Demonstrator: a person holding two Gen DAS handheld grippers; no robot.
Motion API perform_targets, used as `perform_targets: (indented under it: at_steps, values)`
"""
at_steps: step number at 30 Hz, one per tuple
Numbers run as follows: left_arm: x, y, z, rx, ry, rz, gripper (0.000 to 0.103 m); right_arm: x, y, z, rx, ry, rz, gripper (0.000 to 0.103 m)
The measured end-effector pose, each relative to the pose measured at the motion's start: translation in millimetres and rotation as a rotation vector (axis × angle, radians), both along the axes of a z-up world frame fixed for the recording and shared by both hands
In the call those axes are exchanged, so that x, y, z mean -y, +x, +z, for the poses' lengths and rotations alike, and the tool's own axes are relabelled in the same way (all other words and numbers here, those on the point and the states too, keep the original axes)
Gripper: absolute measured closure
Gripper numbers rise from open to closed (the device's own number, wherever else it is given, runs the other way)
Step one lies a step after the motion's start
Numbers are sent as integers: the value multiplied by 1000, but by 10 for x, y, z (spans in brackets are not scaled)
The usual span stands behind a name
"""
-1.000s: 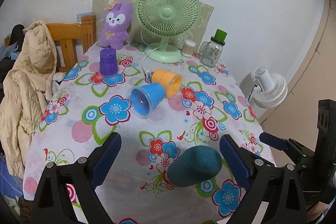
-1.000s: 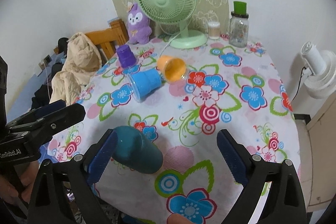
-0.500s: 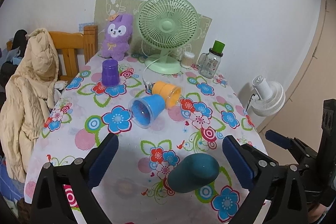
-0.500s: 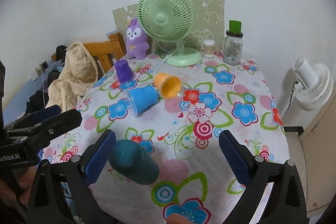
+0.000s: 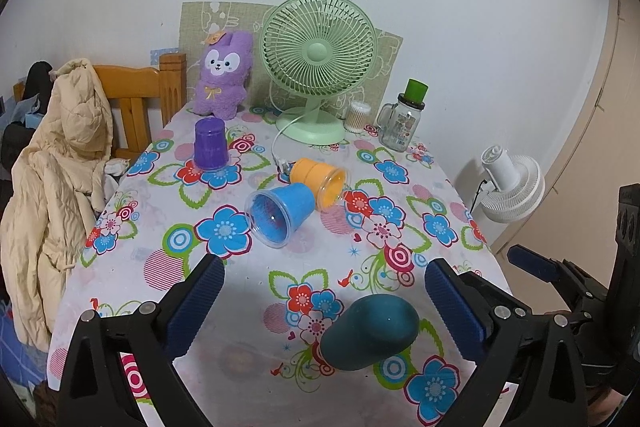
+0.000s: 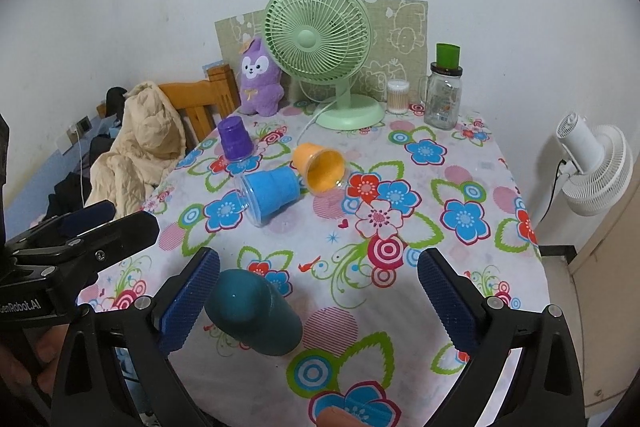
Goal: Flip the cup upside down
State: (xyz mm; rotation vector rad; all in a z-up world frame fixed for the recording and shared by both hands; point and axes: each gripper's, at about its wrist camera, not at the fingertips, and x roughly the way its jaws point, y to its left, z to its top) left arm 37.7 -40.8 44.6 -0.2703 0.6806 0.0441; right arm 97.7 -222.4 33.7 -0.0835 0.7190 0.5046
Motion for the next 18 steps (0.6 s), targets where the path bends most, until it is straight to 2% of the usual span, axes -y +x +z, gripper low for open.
perform_targets:
  at_steps: [18]
  values:
    - [-1, 2, -6, 1, 2, 0, 1, -3, 10, -8, -1, 0, -1, 3]
